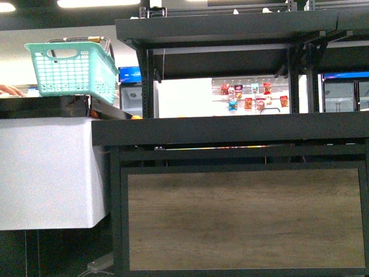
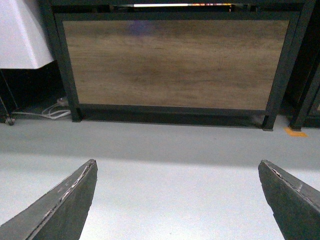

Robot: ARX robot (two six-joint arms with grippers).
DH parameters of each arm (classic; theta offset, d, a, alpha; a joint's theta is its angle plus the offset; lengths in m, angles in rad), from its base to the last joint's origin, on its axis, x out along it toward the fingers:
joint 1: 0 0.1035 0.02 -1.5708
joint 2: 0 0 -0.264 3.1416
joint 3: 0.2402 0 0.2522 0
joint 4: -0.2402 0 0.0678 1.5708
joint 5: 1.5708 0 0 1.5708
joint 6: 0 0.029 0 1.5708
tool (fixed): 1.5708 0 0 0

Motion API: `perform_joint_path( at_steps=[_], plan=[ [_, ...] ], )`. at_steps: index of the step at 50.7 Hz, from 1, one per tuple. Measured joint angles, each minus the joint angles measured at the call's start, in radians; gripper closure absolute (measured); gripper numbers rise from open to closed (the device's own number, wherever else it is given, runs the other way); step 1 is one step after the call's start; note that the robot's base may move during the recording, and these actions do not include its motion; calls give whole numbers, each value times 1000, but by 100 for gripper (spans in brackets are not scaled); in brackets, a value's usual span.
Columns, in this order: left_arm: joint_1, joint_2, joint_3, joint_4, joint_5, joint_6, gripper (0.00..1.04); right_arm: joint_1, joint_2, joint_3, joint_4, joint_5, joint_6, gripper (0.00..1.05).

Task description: Pick lemon from shelf

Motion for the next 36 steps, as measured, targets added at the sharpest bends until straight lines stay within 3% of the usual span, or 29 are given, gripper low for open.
perform_joint_path(
  at_steps=[36],
  plan=[
    [0,0,0,0,0,0,8,0,0,0,0,0,0,8]
  ],
)
